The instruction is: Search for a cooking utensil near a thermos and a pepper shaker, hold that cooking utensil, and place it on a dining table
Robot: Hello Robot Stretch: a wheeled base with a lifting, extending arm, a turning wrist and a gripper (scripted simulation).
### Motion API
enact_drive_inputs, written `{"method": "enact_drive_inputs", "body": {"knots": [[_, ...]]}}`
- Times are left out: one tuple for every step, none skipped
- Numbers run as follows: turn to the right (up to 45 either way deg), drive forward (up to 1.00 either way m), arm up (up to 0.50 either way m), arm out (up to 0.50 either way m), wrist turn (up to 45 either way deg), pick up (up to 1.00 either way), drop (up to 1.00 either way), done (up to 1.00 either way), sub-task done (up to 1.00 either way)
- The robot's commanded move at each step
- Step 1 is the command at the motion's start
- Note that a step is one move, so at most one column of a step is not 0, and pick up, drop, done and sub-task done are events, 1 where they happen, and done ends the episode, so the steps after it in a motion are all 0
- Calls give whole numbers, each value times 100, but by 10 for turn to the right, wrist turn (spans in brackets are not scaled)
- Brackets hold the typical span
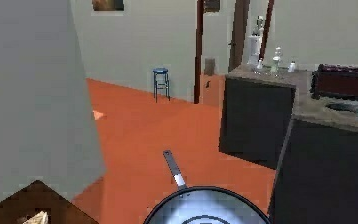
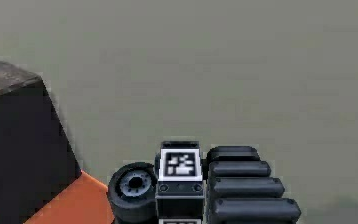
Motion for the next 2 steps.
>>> {"method": "enact_drive_inputs", "body": {"knots": [[450, 0, 0, 0, 0, 0, 0, 0, 0], [450, 0, 0, 0, 0, 0, 0, 0, 0]]}}
